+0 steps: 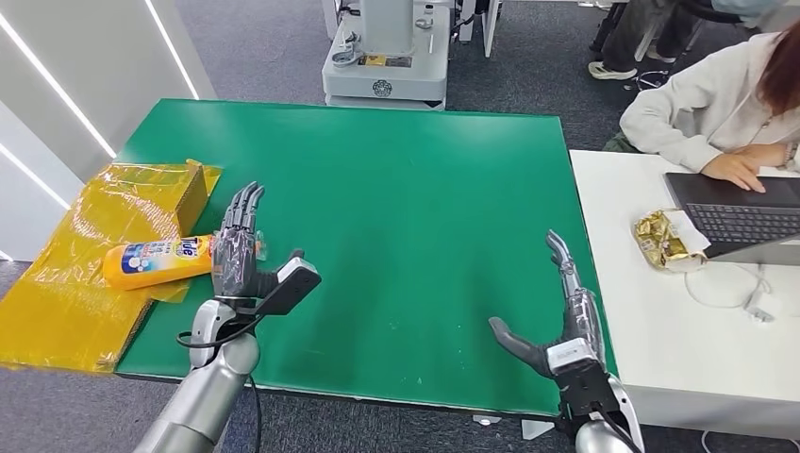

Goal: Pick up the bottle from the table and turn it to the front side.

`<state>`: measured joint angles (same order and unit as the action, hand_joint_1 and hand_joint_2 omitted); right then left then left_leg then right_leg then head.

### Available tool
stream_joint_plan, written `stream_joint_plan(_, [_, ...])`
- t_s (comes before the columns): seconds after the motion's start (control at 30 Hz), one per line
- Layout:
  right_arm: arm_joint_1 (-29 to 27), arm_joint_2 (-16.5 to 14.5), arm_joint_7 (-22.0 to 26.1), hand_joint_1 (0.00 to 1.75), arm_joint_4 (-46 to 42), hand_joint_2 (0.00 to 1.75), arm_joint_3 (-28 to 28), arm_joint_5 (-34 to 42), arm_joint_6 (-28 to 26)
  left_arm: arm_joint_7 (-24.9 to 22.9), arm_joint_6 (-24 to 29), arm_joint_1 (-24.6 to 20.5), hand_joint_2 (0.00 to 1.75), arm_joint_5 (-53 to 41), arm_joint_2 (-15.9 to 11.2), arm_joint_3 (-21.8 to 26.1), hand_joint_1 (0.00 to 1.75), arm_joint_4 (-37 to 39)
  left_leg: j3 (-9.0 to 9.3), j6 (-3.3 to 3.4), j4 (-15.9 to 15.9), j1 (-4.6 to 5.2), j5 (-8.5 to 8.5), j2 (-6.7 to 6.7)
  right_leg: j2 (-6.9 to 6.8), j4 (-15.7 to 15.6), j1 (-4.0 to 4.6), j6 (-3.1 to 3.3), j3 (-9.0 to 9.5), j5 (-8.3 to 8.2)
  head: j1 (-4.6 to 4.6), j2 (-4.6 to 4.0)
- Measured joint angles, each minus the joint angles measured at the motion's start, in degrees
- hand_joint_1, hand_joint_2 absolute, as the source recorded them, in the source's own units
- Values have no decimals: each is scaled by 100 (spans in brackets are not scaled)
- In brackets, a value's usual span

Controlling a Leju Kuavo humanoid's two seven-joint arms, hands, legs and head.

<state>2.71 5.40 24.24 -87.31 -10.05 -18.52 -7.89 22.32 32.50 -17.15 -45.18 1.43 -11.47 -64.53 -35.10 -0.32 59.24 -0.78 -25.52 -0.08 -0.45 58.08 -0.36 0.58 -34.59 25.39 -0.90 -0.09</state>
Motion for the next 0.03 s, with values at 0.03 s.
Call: stream_joint_plan(0.03, [1,0,0,0,0,175,-1,0,0,7,4,4,175,4,0,0,0,-10,0,0,0,0,0,0,0,0,0,0,0,0,0,0])
